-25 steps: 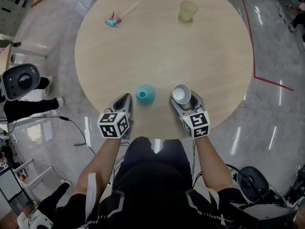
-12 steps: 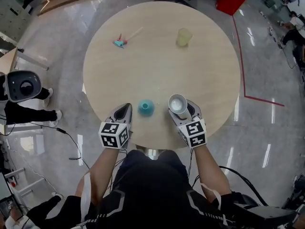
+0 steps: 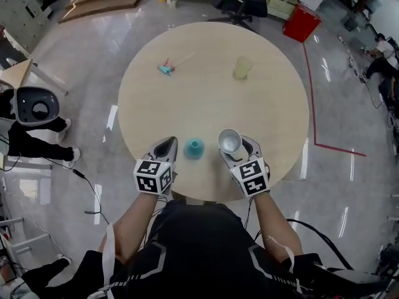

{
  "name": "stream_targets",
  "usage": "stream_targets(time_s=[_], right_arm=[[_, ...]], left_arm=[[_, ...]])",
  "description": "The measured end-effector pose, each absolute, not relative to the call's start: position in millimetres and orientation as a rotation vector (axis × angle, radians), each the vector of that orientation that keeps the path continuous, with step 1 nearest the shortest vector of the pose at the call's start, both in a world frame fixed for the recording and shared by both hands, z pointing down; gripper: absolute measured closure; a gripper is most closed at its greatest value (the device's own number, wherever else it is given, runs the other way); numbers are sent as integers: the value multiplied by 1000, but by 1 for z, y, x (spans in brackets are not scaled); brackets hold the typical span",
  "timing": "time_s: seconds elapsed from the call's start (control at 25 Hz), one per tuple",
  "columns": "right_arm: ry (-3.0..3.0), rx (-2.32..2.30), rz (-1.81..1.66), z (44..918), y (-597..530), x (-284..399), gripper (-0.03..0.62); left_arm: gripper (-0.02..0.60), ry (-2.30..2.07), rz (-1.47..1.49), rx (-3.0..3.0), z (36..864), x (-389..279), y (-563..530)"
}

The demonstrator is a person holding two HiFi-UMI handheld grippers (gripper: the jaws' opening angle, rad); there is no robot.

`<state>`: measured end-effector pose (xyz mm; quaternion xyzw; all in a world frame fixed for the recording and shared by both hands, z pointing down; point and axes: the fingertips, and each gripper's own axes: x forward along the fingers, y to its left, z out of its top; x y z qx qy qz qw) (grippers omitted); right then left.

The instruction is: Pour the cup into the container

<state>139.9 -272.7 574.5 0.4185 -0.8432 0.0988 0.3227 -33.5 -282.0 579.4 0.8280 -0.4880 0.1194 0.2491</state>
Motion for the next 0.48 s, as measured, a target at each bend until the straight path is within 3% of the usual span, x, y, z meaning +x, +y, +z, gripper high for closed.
stream_targets(time_s=[0.48], right_arm=[[-2023, 937, 17, 583, -276, 113, 301]], left_arm=[[581, -1302, 332, 2287, 587, -28, -277]])
